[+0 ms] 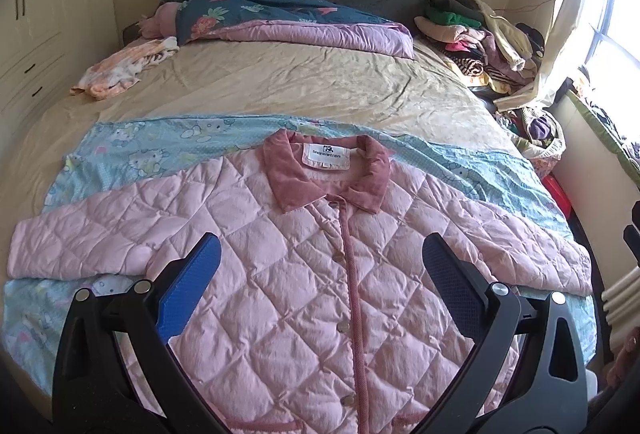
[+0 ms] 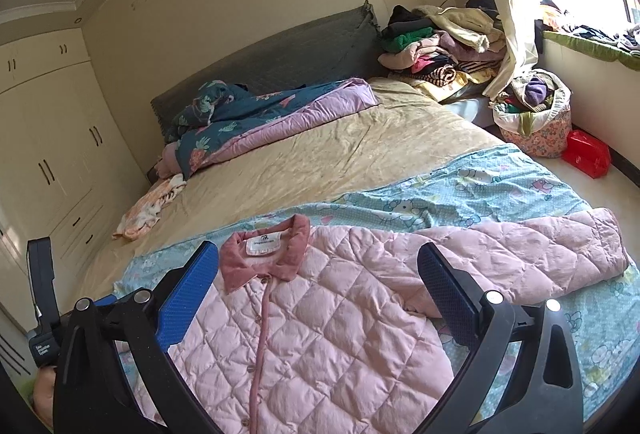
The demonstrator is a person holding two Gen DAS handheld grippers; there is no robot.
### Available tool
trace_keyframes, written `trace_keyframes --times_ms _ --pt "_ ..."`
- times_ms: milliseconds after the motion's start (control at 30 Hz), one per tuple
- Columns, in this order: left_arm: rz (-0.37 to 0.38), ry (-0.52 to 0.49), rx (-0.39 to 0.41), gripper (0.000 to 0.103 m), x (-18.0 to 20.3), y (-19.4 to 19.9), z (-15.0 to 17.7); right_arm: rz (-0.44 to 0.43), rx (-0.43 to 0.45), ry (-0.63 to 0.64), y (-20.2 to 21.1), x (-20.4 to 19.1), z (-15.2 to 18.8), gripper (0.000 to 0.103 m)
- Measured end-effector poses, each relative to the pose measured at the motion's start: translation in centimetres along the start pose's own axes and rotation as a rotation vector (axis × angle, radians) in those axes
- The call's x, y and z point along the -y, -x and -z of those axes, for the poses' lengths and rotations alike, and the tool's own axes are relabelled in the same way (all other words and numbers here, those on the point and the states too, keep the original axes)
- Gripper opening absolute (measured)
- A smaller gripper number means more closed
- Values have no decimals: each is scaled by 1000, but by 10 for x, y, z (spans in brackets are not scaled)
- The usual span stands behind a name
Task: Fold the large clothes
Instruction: 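Move the right tool toward the jacket sleeve beside the right tool, then grasp the sleeve cuff with the right gripper and lift it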
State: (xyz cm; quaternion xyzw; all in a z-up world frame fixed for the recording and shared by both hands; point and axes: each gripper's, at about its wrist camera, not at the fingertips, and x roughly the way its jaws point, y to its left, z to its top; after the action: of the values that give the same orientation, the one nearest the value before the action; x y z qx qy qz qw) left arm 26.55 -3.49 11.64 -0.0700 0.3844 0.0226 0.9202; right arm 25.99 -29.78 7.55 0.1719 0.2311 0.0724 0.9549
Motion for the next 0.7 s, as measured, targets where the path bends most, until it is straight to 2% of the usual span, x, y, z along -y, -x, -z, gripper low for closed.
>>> trace_keyframes --times_ms 133,300,700 --pt "-3 -13 3 95 13 -13 -11 64 20 -74 -12 33 -8 99" --pt "6 -23 -22 95 31 -40 -18 162 9 -173 -31 85 -2 99" --pt "21 -75 -94 95 68 -103 0 368 -36 -358 -65 199 27 99"
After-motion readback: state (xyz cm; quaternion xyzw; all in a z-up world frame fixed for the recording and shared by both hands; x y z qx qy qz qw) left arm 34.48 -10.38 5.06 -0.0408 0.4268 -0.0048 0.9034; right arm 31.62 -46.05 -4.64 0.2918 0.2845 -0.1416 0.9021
